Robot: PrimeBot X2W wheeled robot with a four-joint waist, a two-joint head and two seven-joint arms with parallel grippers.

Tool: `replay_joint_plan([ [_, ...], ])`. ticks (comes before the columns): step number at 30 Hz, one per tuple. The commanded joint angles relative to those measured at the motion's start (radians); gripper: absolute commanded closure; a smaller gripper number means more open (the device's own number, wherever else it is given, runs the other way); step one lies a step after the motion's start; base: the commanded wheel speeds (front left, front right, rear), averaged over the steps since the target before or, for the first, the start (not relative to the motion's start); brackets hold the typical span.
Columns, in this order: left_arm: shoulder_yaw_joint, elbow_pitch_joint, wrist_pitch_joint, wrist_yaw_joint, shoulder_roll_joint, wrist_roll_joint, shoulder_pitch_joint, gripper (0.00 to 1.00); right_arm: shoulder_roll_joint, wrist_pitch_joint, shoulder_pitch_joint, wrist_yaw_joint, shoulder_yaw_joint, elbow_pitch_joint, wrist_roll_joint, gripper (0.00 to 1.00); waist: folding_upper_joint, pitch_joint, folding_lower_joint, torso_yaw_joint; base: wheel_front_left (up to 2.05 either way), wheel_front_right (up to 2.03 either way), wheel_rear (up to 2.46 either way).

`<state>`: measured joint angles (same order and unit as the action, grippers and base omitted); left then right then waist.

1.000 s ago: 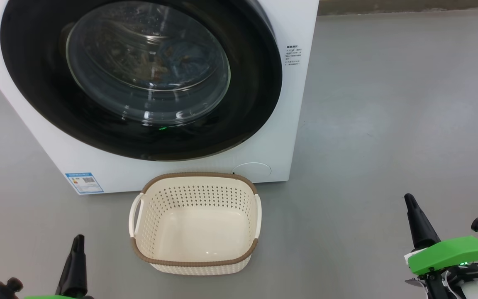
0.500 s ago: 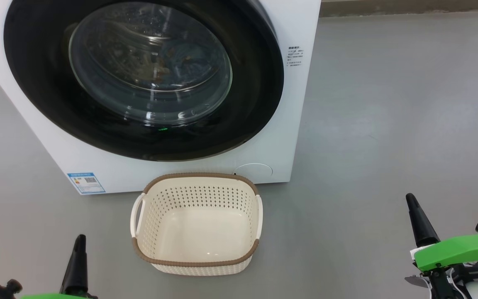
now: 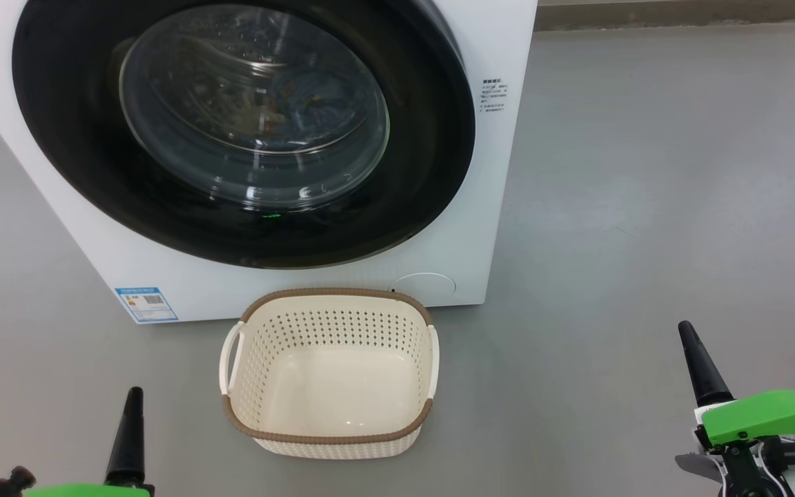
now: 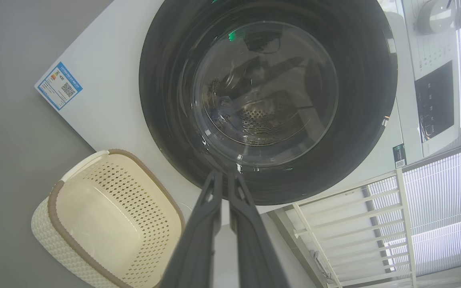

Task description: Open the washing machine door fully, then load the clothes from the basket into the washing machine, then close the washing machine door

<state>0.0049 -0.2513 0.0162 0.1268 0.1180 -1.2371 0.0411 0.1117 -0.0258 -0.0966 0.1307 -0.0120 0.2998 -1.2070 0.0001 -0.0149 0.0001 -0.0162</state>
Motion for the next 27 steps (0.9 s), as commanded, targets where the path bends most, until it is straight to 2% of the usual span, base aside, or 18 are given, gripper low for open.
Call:
replay_joint_plan([
  [1, 0.029, 0.014, -0.007, 0.003, 0.007, -0.027, 0.043, 1.0, 0.006, 0.01, -0.017, 0.001, -0.002, -0.032, -0.033, 1.0, -0.0001, 0.0, 0.0, 0.001, 0.0, 0.0, 0.0],
  [27, 0.081, 0.009, -0.086, 0.003, -0.041, -0.25, 0.059, 1.0, -0.035, 0.091, -0.013, 0.0, -0.063, -0.047, -0.275, 1.0, -0.0001, 0.008, 0.0, 0.011, 0.0, 0.0, 0.0],
])
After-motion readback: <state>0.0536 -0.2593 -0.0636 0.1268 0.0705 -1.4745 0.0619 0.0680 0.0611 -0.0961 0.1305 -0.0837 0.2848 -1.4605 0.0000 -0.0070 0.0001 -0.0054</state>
